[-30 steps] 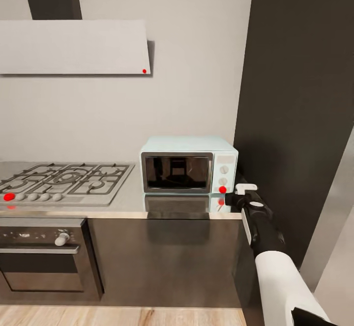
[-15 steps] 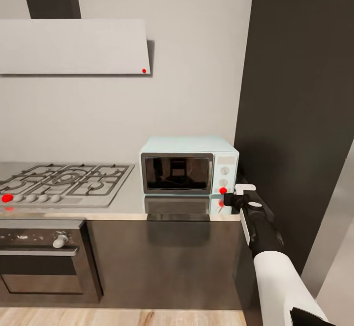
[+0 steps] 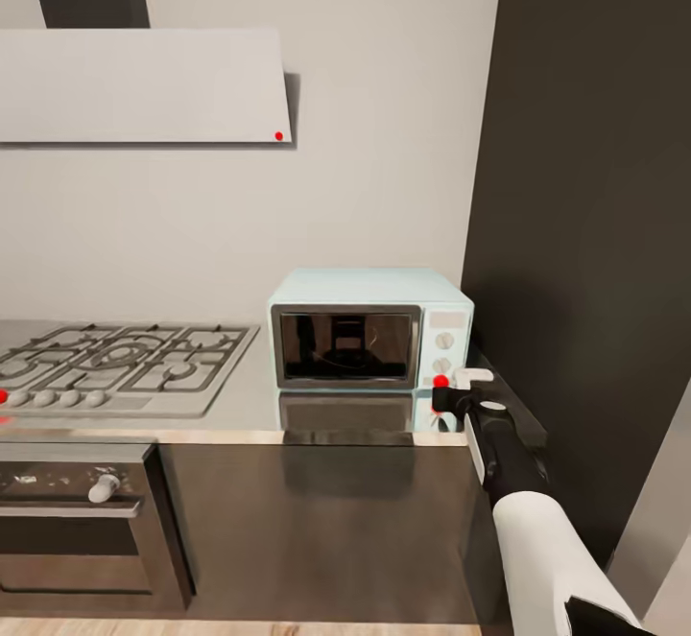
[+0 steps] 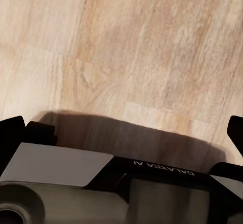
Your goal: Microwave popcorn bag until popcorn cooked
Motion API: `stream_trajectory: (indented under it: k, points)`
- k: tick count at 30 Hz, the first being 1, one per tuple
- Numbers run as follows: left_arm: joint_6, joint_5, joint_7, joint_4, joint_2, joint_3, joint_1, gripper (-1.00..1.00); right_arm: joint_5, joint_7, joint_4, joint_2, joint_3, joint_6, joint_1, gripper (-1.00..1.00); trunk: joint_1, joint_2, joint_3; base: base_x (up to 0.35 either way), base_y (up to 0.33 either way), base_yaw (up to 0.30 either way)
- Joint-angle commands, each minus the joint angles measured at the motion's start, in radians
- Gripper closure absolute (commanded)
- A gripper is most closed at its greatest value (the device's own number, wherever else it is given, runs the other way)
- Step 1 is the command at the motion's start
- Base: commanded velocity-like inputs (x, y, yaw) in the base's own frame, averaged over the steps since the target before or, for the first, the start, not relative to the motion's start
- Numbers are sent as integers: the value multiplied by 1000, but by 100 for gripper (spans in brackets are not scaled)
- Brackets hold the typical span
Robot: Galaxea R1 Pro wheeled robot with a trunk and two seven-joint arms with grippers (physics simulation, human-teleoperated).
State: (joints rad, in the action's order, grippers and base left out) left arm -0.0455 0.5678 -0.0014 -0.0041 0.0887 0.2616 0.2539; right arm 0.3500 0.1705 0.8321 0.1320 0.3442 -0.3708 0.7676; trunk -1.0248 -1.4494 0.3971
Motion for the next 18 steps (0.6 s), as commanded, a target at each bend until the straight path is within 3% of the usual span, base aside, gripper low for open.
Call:
stream_trajectory:
  k: [1,18]
  points:
    - [-4,9,0,1,0,8,1,-100,11,10,2,1,5,-4,1,100,0,-1,1,110,0,0]
    - [-4,9,0,1,0,8,1,-100,12,-3,-2,-3,7,0,1,100,0,-1,1,108,0,0]
